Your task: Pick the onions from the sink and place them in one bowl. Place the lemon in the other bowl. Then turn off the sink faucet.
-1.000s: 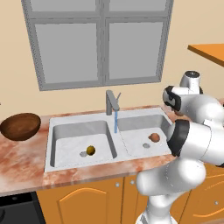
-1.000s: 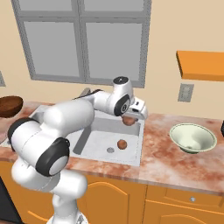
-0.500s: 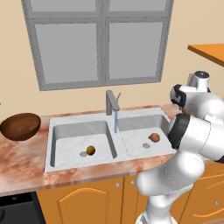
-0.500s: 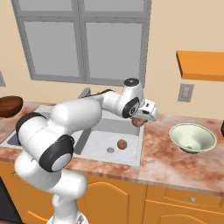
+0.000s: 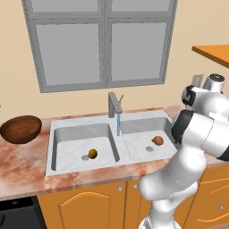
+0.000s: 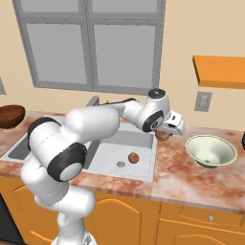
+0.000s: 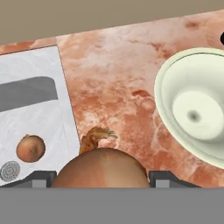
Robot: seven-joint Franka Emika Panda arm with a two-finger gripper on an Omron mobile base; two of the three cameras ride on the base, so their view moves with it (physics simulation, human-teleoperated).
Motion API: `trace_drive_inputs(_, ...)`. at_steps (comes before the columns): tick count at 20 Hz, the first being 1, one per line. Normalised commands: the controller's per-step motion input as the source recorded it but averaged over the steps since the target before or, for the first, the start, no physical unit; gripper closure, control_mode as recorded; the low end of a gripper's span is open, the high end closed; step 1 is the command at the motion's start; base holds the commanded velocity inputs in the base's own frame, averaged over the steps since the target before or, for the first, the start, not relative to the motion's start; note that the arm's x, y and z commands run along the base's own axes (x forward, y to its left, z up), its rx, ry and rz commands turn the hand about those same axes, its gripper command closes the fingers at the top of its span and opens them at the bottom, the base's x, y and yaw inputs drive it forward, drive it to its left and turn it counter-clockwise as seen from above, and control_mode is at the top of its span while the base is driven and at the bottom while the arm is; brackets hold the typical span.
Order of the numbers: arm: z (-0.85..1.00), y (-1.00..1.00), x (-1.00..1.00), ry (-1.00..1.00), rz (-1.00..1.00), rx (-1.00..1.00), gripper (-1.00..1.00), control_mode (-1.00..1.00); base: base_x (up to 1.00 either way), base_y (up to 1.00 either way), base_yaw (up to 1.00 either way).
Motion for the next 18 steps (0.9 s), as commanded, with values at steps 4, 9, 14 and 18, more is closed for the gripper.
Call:
trace_drive_inputs(4, 0.00, -0.48, 0.00, -0.02, 0.00, 0.00, 1.00, -1.00, 0.00, 0.00, 0.00)
trace_drive_inputs(9, 0.00, -0.49, 0.00, -0.02, 0.00, 0.00, 1.00, -1.00, 0.00, 0.00, 0.00)
trace_drive_inputs(14, 0.00, -0.46, 0.00, -0.03, 0.00, 0.00, 1.00, -1.00, 0.00, 0.00, 0.00)
trace_drive_inputs(18, 0.00, -0.39, 0.00, -0.03, 0.00, 0.00, 1.00, -1.00, 0.00, 0.00, 0.00)
